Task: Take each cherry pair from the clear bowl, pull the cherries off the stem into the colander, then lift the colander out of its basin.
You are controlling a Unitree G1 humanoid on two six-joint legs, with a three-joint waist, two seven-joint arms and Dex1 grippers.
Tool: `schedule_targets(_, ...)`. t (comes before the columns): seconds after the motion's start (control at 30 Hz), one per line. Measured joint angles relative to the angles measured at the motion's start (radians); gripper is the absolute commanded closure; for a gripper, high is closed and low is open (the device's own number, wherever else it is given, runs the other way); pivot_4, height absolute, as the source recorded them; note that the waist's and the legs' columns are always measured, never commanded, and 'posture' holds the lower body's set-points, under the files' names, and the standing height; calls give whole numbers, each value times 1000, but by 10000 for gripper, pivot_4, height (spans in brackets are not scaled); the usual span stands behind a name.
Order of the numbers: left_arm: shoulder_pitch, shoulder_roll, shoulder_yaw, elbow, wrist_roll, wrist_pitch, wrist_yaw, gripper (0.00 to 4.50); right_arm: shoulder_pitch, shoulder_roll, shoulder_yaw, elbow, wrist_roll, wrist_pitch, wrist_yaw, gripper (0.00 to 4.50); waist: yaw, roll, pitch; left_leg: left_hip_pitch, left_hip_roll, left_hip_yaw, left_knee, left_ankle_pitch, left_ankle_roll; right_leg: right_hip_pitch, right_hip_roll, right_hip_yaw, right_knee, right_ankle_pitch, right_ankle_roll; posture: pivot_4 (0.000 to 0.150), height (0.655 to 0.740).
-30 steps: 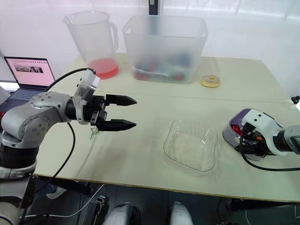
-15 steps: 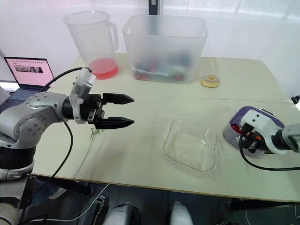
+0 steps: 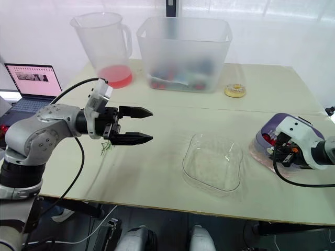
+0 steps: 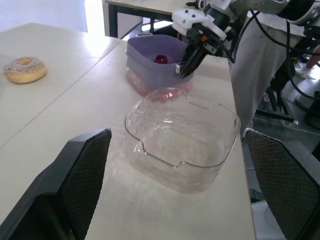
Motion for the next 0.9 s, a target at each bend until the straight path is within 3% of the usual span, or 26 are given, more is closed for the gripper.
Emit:
schedule_targets(0.57, -43, -40, -28, 56, 24, -11, -47, 0, 21, -50, -262, -101, 82, 185, 91, 42730, 0, 0, 0, 0, 0, 0, 0, 0, 0, 0, 0, 0, 0, 0, 0, 1500, 7078)
schedule_targets(0.9, -68, -40, -37, 81, 41, -19, -57, 0, 68, 53, -426, -79, 128, 232, 108, 42730, 0, 0, 0, 0, 0, 0, 0, 0, 0, 0, 0, 0, 1, 0, 0, 1500, 7078)
